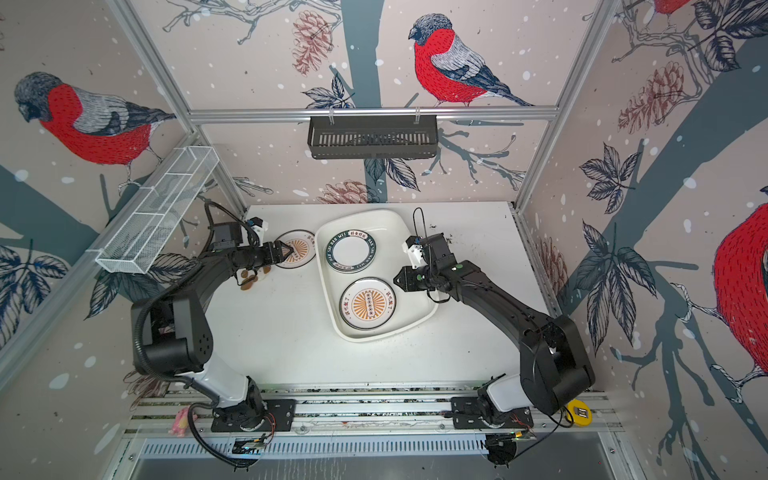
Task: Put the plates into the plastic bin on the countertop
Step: 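Move the left gripper over the other orange sunburst plate on the table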
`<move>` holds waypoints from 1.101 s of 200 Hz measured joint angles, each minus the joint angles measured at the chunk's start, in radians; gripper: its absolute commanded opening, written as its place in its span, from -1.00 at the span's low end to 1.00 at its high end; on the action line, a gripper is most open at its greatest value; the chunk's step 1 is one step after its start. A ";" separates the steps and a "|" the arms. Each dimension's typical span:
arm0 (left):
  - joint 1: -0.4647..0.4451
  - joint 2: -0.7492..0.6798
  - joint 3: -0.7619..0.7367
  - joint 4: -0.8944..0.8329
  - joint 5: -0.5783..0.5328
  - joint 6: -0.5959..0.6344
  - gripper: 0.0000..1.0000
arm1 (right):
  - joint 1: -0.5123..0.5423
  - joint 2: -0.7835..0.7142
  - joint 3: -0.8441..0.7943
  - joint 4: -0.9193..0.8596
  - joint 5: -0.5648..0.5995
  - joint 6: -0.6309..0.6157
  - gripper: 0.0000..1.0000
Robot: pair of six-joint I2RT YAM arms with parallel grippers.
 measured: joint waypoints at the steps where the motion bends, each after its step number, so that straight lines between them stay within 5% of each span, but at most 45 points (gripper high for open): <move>1: 0.000 0.002 0.002 0.000 -0.001 0.001 0.61 | 0.000 -0.001 -0.001 0.000 0.000 0.000 -0.52; 105: 0.039 0.277 0.217 0.013 -0.085 0.069 0.51 | 0.006 -0.059 -0.090 0.056 0.007 0.045 -0.52; 220: 0.104 0.408 0.301 0.004 -0.079 0.094 0.30 | -0.006 -0.040 -0.111 0.104 0.005 0.071 -0.53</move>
